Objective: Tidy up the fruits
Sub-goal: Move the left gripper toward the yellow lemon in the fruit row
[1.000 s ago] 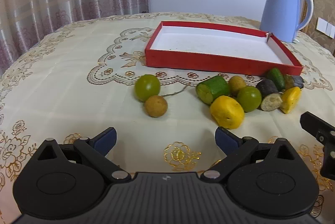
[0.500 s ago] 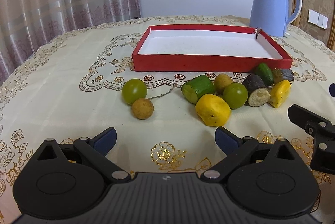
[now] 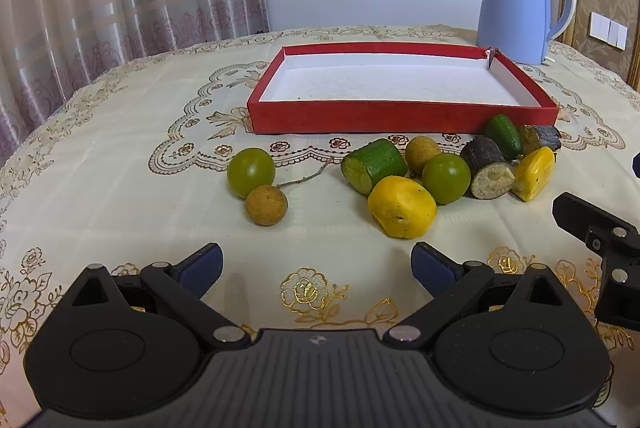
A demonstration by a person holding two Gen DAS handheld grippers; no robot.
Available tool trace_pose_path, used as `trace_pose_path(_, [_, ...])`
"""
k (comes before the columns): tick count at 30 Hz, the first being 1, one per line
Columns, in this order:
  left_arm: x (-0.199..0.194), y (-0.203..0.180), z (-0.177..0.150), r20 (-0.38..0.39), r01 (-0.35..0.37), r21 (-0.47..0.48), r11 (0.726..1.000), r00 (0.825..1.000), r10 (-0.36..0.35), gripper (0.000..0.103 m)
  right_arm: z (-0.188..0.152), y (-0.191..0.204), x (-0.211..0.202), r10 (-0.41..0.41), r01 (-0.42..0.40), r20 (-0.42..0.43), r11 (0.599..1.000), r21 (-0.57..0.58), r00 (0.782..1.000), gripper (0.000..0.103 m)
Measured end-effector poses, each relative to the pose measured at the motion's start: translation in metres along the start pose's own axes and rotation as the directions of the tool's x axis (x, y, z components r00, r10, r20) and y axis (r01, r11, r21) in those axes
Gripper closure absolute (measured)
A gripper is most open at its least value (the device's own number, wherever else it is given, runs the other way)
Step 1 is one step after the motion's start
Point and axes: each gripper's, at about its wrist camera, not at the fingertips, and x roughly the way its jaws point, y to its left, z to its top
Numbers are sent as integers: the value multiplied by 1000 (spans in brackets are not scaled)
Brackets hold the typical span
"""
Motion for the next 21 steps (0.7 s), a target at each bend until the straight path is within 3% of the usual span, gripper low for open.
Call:
trace_pose_path(16, [2, -4, 3, 8, 0, 0, 1000, 1000, 0, 2, 1, 1, 0, -6, 6, 5, 1000, -11, 1000, 0])
trace_pose_path(21, [1, -6, 4, 38, -25, 3, 1000, 999, 25, 3, 1, -1, 0, -11, 11, 4, 1000, -4, 1000, 14])
